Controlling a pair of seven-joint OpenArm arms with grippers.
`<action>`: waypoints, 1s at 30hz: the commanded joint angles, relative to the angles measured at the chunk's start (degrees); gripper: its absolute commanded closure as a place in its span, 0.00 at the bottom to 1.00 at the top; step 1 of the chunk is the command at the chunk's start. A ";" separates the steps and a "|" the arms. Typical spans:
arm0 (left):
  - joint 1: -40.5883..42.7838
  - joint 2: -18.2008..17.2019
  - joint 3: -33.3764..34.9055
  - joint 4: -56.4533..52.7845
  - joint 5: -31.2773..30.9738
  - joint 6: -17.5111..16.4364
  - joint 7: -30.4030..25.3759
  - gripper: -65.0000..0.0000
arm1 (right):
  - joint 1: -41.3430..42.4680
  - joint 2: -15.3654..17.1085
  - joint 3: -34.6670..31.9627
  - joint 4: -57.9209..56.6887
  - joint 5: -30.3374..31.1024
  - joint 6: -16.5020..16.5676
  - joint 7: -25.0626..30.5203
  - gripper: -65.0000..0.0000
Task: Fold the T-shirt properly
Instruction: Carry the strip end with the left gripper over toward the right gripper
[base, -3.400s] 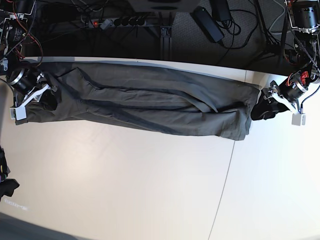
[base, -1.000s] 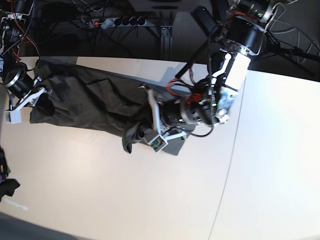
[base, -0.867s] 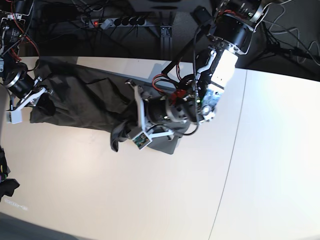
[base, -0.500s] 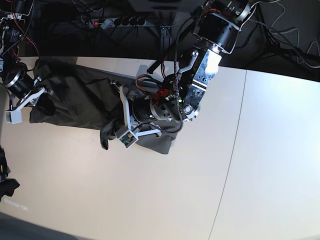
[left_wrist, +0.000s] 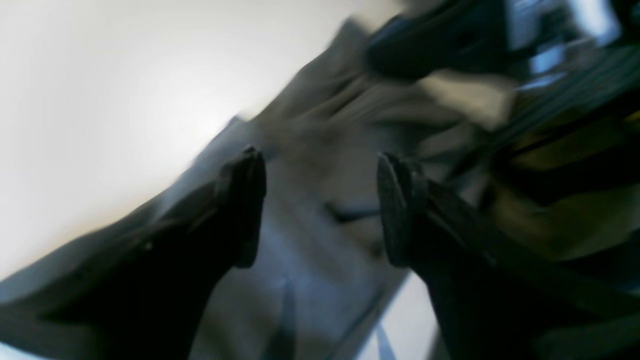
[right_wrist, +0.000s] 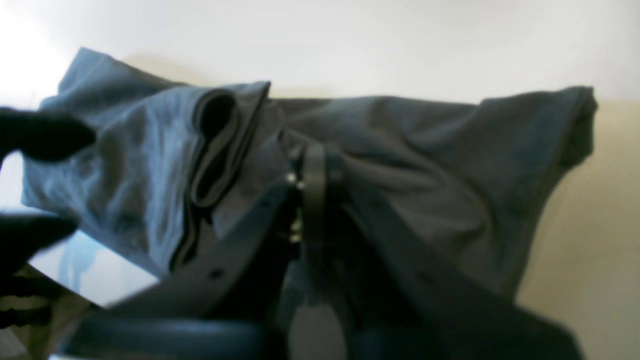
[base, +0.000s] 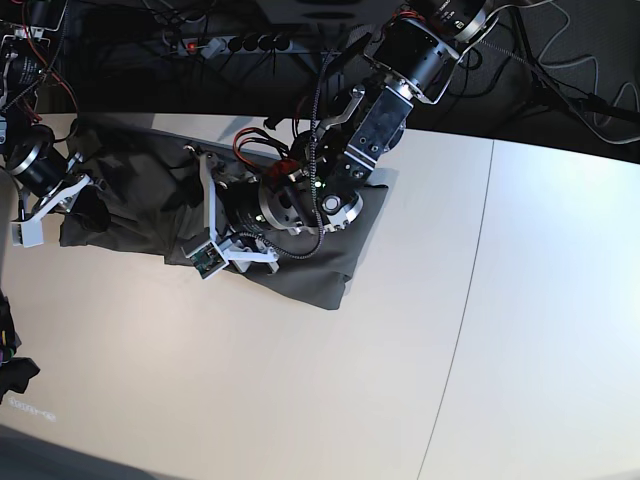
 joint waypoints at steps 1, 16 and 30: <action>-1.25 0.71 -1.14 1.92 0.52 0.26 -0.22 0.42 | 0.57 1.27 1.68 0.98 0.59 4.68 1.27 1.00; -1.07 -9.66 -15.04 3.39 -6.21 0.20 4.57 0.42 | -10.16 7.63 18.47 -3.93 7.23 4.48 0.79 0.30; -1.09 -10.21 -15.02 3.39 -6.29 0.20 3.78 0.42 | -6.21 6.51 6.49 -13.35 10.78 4.48 -0.48 0.31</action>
